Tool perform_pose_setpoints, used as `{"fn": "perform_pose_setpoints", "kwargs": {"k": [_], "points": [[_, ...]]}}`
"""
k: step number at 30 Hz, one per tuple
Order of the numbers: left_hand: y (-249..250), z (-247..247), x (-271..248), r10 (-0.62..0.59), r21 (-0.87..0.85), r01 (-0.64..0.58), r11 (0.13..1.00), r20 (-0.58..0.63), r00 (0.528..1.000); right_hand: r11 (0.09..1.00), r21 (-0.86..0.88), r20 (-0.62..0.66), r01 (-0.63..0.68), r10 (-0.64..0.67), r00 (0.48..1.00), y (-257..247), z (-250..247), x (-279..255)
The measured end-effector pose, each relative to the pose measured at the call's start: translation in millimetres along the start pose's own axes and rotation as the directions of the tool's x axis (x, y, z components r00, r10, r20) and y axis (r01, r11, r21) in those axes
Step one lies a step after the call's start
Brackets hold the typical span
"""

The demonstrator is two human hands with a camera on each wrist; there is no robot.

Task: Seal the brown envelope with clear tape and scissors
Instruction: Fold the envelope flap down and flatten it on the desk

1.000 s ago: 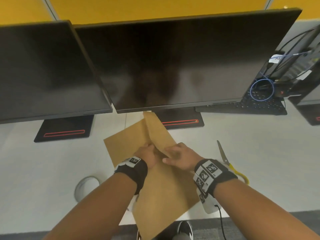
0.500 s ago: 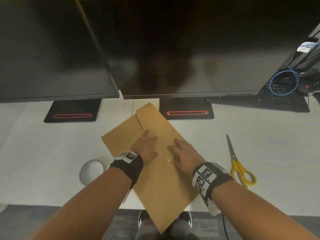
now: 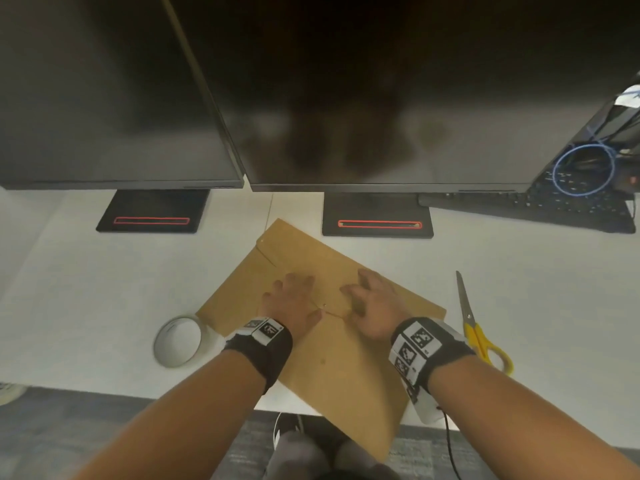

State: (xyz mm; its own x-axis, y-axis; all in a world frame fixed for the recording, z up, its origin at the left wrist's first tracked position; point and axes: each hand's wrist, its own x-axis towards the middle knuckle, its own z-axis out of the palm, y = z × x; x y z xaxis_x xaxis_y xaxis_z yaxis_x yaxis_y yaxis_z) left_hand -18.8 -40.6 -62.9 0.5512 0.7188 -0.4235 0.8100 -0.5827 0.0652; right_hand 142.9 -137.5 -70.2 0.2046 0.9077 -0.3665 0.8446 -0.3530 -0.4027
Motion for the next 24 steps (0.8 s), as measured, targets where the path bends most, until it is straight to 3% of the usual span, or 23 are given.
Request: {"fn": "perform_pose_setpoints", "kwargs": {"k": [4, 8, 14, 18, 24], "points": [[-4, 1, -8, 0.004, -0.121, -0.013, 0.993, -0.079, 0.997, 0.994, -0.102, 0.055, -0.031, 0.036, 0.998, 3, 9, 1], [-21, 2, -21, -0.058, -0.127, 0.044, 0.991, -0.103, 0.993, 0.993, -0.114, 0.069, -0.015, 0.023, 0.997, 9, 10, 6], [-48, 7, -29, -0.085, -0.116, 0.097, 0.989, 0.101, 0.991, 0.996, -0.09, 0.137, -0.012, 0.025, 0.99, 5, 5, 14], [-50, 8, -27, -0.096, -0.097, 0.109, 0.989, 0.133, 0.987, 0.998, -0.069, 0.099, 0.004, 0.003, 0.995, -9, 6, 17], [-59, 10, -29, -0.036, -0.028, 0.038, 0.999, 0.068, 0.997, 0.994, -0.016, -0.014, -0.11, 0.11, 0.994, -31, 23, 14]]}}
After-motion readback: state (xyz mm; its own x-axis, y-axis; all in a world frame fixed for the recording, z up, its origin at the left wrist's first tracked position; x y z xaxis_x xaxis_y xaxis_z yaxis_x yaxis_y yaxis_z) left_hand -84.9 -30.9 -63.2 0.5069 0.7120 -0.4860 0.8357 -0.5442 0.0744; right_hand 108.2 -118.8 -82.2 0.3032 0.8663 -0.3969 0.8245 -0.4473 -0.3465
